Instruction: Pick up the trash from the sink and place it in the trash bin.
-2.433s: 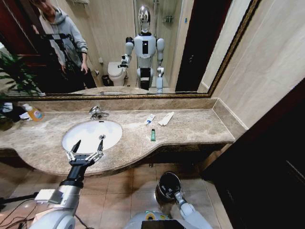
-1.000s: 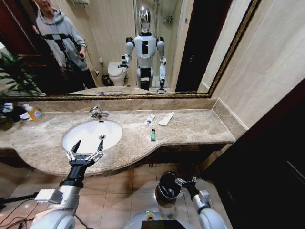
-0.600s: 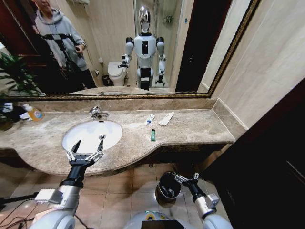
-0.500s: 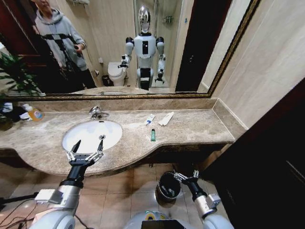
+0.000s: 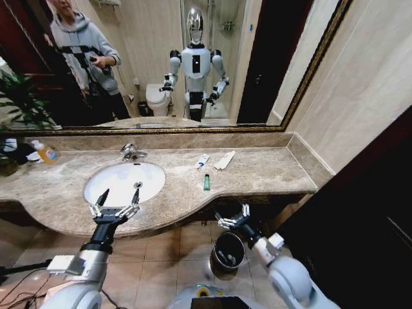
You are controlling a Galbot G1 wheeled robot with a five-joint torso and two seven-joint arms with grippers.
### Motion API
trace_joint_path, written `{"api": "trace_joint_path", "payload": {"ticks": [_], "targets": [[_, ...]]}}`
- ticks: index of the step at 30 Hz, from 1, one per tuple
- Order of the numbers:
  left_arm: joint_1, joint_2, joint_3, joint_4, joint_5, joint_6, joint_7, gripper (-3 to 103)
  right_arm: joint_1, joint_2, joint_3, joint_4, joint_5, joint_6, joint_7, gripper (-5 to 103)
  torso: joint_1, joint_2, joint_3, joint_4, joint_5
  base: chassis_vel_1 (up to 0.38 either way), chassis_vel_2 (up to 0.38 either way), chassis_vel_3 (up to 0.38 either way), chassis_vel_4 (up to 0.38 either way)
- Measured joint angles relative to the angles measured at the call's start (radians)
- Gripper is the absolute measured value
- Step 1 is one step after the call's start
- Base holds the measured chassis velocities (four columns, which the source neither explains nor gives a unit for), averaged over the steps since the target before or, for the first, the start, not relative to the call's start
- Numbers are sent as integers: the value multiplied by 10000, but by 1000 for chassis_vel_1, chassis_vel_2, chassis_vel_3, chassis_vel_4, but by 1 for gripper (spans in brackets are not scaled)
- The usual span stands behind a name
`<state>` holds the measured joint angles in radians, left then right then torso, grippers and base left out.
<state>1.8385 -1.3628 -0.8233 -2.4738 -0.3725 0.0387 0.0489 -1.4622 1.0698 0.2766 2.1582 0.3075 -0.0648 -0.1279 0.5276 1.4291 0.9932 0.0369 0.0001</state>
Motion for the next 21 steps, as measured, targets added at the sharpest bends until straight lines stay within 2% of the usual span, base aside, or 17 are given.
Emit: {"api": "trace_joint_path", "payload": {"ticks": [9, 12, 21], "targets": [[0, 0, -1, 0, 0, 0, 0, 100, 1936, -101, -1232, -1175, 53, -381, 152, 100, 0, 0, 0, 0, 0, 0, 0, 0, 0], [0, 0, 0, 0, 0, 0, 0, 100, 3100, -51, -1979, -1902, 69, -506, 241, 100, 0, 0, 0, 0, -1, 0, 0, 0, 0], [0, 0, 0, 0, 0, 0, 0, 100, 4214, 406, -2456, -3168, -22, -609, 521, 100, 0, 0, 0, -1, -2, 0, 0, 0, 0]]}}
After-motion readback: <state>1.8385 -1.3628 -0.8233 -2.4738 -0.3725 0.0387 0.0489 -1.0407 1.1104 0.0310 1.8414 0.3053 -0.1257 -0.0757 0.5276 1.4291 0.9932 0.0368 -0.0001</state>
